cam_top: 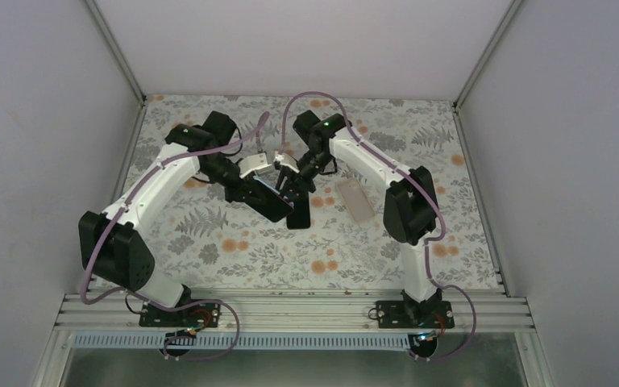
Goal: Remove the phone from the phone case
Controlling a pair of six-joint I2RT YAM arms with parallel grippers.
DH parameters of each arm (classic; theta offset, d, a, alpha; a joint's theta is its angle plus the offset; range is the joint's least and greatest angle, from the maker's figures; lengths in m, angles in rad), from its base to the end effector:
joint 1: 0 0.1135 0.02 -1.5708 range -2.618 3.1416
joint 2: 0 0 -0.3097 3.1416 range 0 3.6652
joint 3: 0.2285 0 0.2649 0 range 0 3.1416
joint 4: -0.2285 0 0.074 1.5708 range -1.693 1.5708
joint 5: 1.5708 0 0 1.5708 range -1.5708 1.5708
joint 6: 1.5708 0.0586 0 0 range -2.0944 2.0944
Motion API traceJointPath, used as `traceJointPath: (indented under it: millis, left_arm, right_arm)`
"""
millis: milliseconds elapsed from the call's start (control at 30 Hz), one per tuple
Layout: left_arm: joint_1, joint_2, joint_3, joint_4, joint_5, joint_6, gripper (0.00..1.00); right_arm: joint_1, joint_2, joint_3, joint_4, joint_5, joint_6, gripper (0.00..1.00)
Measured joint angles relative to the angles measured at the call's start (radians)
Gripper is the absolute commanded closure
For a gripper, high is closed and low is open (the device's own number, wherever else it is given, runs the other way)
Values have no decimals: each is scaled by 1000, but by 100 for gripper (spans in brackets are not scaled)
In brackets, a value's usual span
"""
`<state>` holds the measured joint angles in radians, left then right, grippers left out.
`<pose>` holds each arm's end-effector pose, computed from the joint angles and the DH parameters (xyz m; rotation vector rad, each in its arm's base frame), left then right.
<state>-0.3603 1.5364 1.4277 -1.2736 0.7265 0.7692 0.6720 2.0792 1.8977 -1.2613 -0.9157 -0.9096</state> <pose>0.2618 -0.1402 0.3390 1.5054 2.1972 -0.9396 0.3227 0.3161 0.2877 -1.9296 1.7920 1.2678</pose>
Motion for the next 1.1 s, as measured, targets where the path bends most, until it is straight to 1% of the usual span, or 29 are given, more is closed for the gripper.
traceJointPath:
  millis: [133, 267, 400, 433, 467, 567, 600, 667, 733, 800, 833, 900, 1033, 1100]
  left_arm:
    - [-12, -13, -56, 100, -32, -43, 98]
    - [-5, -5, -62, 143, -41, -66, 98]
    - [-2, -5, -62, 142, -50, -83, 97]
    - [-2, -6, -62, 143, -53, -82, 95]
    - [-2, -8, -62, 143, -57, -82, 90]
    - [2, -18, -61, 143, -68, -79, 70]
    - [5, -20, -57, 145, -76, -77, 65]
    - [13, -18, -24, 150, -99, -80, 51]
    - [18, -17, 29, 149, -115, -76, 43]
    - [19, -17, 95, 154, -121, -78, 31]
    - [19, -19, 127, 166, -121, -77, 29]
    - [20, -33, 179, 208, -122, -79, 26]
    - [28, -91, 249, 319, -141, -83, 26]
    - [32, -121, 263, 349, -150, -86, 26]
  right_arm:
    - [-7, 0, -28, 16, 14, 0, 80]
    - [-15, -3, -36, 36, 13, -10, 96]
    - [-15, -5, -42, 51, 13, -20, 97]
    - [-15, -5, -43, 53, 13, -22, 97]
    - [-15, -5, -43, 55, 13, -24, 97]
    - [-15, -6, -43, 67, 10, -25, 97]
    - [-15, -8, -43, 69, 5, -22, 97]
    - [-17, -8, -43, 66, -26, -5, 97]
    - [-26, -8, -42, 71, -83, 8, 97]
    - [-34, -8, -35, 69, -152, 26, 97]
    - [-38, -8, -31, 67, -179, 32, 97]
    - [-42, -8, -21, 56, -234, 47, 97]
    - [-49, 7, 5, 11, -317, 52, 97]
    - [-59, 32, 31, -3, -360, 61, 97]
